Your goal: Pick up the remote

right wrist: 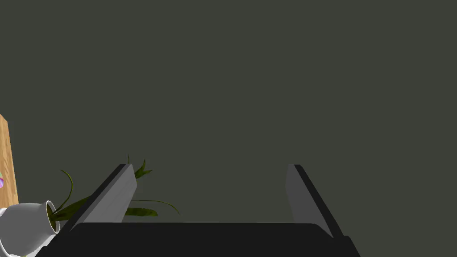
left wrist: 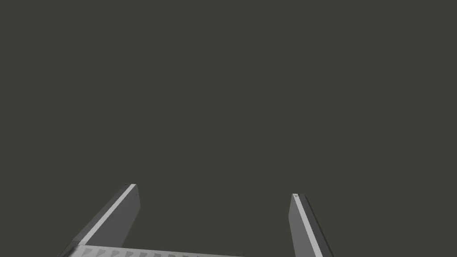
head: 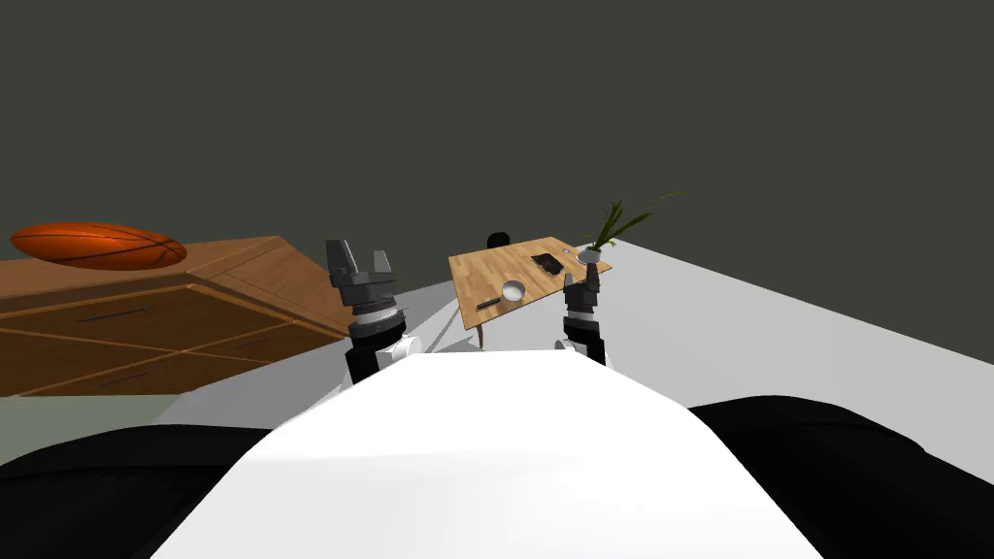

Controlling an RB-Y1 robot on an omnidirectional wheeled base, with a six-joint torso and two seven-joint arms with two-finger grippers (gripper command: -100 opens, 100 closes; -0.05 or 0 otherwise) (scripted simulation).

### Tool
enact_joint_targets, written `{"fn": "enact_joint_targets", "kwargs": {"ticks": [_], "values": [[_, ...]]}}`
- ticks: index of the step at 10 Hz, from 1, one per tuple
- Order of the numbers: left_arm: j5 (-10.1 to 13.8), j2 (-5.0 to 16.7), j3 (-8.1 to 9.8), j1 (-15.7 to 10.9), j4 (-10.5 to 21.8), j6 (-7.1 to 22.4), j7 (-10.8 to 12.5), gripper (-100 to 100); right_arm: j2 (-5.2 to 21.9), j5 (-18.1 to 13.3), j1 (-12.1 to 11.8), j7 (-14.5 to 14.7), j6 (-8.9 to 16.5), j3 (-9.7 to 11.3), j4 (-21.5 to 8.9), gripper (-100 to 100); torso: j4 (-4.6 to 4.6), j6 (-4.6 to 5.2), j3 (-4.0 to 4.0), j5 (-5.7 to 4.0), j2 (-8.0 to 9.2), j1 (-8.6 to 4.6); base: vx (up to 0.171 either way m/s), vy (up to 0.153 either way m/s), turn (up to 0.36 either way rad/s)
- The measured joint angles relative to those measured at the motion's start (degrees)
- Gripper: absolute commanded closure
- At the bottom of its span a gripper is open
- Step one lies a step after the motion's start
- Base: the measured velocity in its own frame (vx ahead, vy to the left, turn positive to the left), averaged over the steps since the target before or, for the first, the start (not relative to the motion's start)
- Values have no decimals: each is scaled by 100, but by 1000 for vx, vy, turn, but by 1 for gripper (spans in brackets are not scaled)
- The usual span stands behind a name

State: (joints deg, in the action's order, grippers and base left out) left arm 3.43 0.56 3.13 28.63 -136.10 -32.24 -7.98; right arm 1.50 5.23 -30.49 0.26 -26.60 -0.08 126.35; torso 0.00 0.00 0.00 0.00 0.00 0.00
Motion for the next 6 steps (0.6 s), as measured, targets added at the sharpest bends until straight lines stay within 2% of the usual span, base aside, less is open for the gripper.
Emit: {"fn": "enact_joint_targets", "kwargs": {"ticks": [3,5,6], "values": [[0,0,0,-1,0,0,0,0,428,-128,-78,234,-53,370,-226,-100,8,-1,22,-2,38,-11,-107,-27,114],[0,0,0,-2,1,0,0,0,705,-227,-107,460,-31,691,-414,-100,11,-1,29,-3,50,-10,-108,-22,97],[0,0,0,-1,0,0,0,0,767,-249,-68,531,-58,764,-543,-100,9,1,22,-3,37,-11,-67,-14,138]]}}
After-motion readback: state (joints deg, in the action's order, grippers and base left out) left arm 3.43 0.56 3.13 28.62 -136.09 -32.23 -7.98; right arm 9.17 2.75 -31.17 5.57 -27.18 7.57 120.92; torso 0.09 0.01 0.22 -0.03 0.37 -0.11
